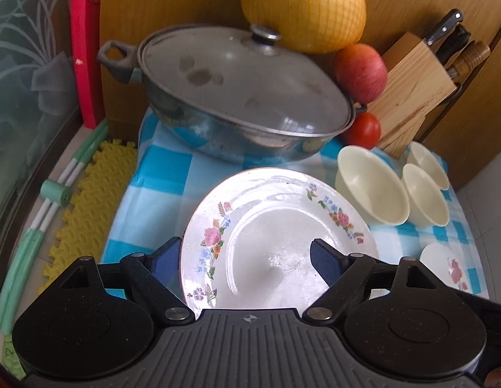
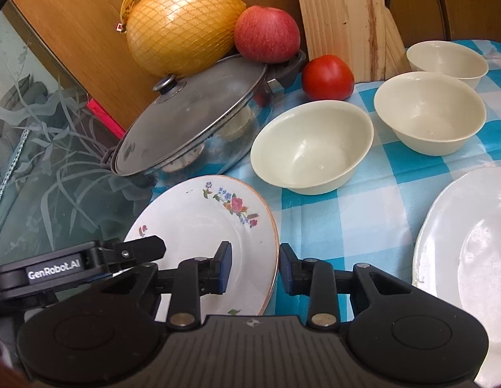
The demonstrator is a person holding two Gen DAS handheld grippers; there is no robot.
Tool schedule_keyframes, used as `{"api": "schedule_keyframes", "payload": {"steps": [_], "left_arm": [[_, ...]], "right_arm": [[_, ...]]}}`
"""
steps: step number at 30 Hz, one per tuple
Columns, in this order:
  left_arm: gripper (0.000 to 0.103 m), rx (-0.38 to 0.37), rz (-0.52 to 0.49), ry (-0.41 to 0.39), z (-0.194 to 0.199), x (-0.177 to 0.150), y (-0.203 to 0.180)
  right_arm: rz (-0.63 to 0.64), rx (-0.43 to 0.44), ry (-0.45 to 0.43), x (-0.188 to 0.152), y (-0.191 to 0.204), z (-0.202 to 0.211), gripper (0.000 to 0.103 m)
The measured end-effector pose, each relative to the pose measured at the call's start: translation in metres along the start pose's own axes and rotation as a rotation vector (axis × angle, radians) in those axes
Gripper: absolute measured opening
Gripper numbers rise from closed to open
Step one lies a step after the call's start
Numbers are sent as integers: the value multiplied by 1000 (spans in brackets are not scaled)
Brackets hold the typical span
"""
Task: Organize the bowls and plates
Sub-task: 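Grasp the rim of the multicolour-floral plate with the left gripper, then lift the floral plate and carry it toward the red-flower plate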
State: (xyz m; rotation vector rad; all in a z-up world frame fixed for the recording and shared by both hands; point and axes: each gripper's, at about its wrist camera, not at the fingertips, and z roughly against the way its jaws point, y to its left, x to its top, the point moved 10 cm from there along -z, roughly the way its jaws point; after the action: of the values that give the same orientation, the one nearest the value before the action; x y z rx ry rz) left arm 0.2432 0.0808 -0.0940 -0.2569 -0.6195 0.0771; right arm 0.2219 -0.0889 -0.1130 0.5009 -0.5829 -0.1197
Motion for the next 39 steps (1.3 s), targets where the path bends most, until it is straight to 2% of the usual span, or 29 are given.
{"api": "schedule_keyframes", "payload": {"steps": [7,25,39], "left_arm": [[90,-22,-37,-41,8,8,-21],[90,-81,-110,-26,2,-3,-80],[92,-138,-206,-3,-17,-18,-153]], "right_arm": [[-27,-10,-29,6,-7,14,31],[-99,-63,-97,8,-51,65,31],[-200,-147,-156,3,-115,106,31]]}}
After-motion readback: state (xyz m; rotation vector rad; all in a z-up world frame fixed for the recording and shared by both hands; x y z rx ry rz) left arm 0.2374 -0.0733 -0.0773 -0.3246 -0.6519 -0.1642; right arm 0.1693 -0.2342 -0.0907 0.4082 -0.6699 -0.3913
